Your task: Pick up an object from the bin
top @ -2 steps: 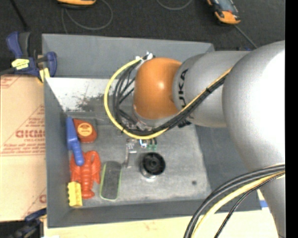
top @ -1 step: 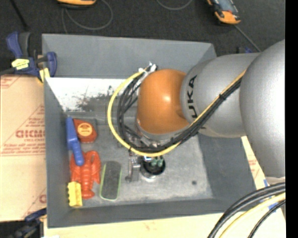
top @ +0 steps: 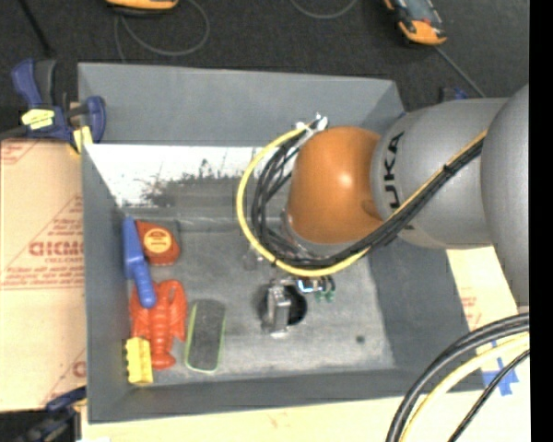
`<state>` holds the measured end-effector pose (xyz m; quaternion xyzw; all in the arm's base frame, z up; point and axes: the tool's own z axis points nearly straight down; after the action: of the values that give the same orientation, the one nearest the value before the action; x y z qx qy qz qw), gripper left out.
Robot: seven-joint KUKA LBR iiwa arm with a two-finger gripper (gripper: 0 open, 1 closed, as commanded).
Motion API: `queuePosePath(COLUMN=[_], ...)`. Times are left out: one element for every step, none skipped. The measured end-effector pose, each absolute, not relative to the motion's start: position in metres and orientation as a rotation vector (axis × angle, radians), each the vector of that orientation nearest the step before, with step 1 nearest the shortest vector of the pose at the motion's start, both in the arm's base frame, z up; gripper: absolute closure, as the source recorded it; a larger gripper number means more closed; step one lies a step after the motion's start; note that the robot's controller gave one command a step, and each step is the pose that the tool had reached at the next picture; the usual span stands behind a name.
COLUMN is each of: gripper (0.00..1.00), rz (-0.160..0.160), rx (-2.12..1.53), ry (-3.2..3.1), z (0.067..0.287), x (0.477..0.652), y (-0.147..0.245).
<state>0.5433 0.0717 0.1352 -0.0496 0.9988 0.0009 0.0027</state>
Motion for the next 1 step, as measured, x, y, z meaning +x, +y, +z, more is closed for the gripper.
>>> queuePosePath(gripper=[0.00], rz=[-0.002], rx=[-0.185], ry=[3.131], z=[0.1182], x=[0.5681], y=[0.0138])
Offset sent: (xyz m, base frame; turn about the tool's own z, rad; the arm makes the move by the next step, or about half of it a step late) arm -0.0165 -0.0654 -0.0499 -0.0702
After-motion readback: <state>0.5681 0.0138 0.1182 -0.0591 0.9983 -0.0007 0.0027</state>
